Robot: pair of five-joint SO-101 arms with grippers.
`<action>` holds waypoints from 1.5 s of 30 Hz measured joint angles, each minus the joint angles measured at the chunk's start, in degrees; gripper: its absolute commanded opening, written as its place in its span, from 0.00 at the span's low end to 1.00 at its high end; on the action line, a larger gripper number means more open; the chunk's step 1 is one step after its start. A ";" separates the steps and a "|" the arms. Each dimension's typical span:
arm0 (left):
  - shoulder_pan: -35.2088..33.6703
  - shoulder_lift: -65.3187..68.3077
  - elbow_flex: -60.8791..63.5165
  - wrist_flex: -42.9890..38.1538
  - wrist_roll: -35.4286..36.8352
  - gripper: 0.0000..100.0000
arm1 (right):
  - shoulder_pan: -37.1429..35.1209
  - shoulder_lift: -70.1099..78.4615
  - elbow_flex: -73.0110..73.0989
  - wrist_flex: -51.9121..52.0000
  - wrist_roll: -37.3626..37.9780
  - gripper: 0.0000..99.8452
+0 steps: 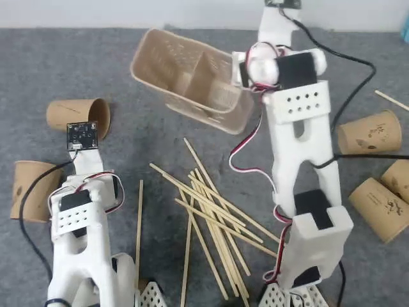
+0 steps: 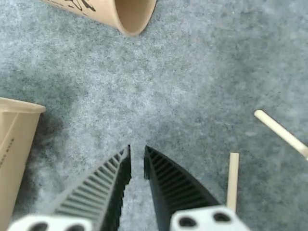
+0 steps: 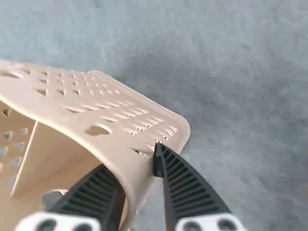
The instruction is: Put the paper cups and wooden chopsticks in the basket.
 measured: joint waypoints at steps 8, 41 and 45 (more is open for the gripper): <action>0.00 0.00 0.00 0.00 0.00 0.04 | 4.04 0.00 0.00 4.84 15.91 0.01; 0.09 0.00 0.00 0.00 0.00 0.04 | 11.52 1.05 8.79 4.84 25.58 0.24; -0.09 0.00 0.00 0.00 0.00 0.04 | 11.52 1.05 2.81 4.84 14.59 0.17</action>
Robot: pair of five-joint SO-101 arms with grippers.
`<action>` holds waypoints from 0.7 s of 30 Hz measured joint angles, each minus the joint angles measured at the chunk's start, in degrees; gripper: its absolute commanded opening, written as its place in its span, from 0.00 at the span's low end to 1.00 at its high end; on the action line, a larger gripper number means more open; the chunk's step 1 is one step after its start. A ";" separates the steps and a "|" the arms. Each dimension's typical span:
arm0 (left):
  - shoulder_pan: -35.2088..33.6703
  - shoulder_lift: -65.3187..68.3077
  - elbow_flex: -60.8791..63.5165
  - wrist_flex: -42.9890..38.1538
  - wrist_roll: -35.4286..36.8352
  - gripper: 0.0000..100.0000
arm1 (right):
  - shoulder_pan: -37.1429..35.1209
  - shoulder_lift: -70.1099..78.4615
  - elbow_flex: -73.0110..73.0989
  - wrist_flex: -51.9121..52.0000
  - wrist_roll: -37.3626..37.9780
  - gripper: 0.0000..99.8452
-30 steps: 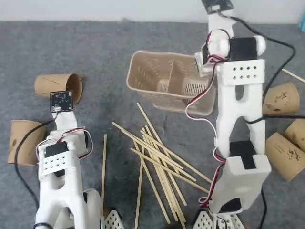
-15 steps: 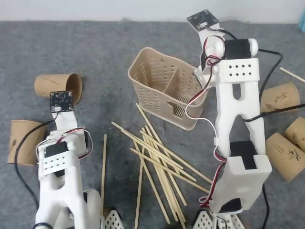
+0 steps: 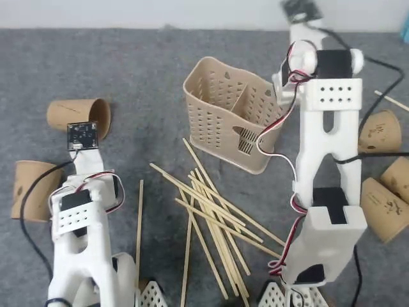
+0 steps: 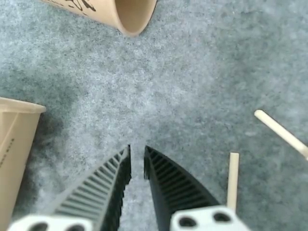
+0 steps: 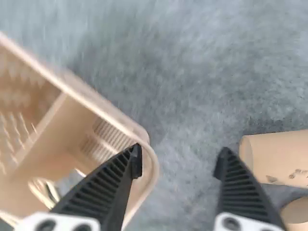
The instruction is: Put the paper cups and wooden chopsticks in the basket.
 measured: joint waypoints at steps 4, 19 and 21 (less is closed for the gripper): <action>0.09 0.00 0.00 0.00 0.00 0.04 | 0.62 0.00 -0.44 0.00 -14.15 0.15; 0.09 0.00 0.00 0.00 0.00 0.04 | -0.09 -5.98 18.90 0.00 -24.62 0.15; 0.09 0.00 0.00 0.00 0.00 0.04 | -0.09 -5.98 18.90 0.00 -24.79 0.15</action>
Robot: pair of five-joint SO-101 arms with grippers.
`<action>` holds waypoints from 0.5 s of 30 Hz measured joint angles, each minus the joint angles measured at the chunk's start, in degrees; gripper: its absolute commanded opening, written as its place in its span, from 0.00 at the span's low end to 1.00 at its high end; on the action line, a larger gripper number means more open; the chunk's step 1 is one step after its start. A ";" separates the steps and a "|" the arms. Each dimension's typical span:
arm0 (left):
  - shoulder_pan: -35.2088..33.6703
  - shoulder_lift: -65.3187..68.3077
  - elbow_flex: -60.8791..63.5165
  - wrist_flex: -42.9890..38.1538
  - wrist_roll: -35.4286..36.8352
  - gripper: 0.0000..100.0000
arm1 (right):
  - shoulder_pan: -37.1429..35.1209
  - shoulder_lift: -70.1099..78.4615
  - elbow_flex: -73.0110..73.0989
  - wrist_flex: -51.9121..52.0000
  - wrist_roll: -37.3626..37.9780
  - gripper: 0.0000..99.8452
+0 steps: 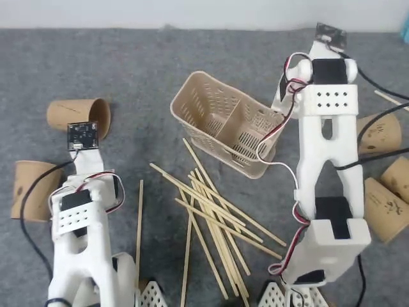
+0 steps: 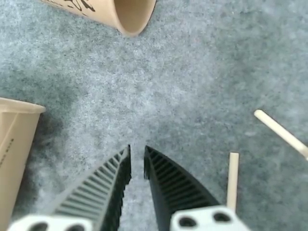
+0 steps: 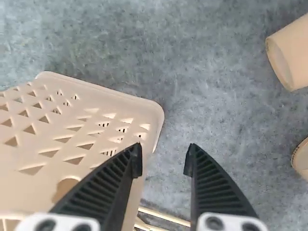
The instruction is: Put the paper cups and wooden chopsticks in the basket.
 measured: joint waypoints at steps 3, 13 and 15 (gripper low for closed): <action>-0.09 0.00 0.00 0.00 0.00 0.04 | 0.26 0.00 -1.14 0.00 0.00 0.15; 0.00 0.00 0.00 0.00 0.00 0.04 | 1.41 -8.53 -8.00 0.00 0.00 0.15; 0.09 0.00 0.00 0.00 0.00 0.04 | 1.67 -11.43 -8.00 0.00 0.00 0.15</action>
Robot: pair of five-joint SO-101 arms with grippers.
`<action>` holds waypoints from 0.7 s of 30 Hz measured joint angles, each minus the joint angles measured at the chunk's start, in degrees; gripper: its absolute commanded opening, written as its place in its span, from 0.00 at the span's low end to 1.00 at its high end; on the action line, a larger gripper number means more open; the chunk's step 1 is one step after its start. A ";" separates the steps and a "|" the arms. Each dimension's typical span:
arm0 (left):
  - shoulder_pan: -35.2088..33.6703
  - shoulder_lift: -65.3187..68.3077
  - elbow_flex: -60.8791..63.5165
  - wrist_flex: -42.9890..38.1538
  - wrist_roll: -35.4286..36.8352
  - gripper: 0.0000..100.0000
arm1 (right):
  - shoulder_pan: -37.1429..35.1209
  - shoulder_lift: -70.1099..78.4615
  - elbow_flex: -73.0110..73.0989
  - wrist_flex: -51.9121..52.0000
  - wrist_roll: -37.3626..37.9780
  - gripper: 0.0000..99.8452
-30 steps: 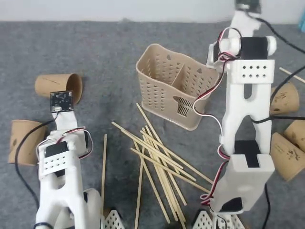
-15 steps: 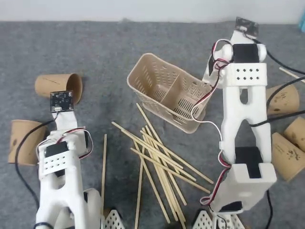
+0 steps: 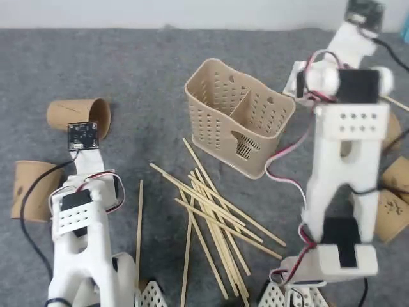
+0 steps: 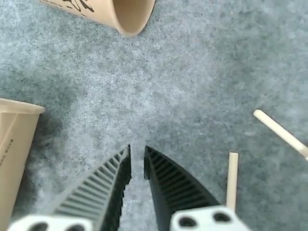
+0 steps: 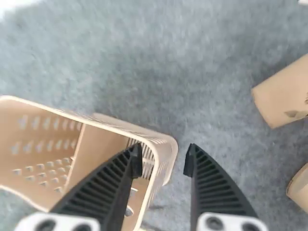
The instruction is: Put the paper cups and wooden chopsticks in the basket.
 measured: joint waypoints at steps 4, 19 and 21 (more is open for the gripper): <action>-0.18 0.00 0.00 0.00 0.00 0.04 | -2.37 -5.36 3.78 0.00 0.00 0.15; -0.09 0.00 0.00 0.00 0.00 0.04 | -6.42 4.04 14.95 0.00 0.00 0.10; -0.18 0.00 0.00 0.00 0.00 0.04 | -6.42 6.68 15.21 0.00 1.05 0.00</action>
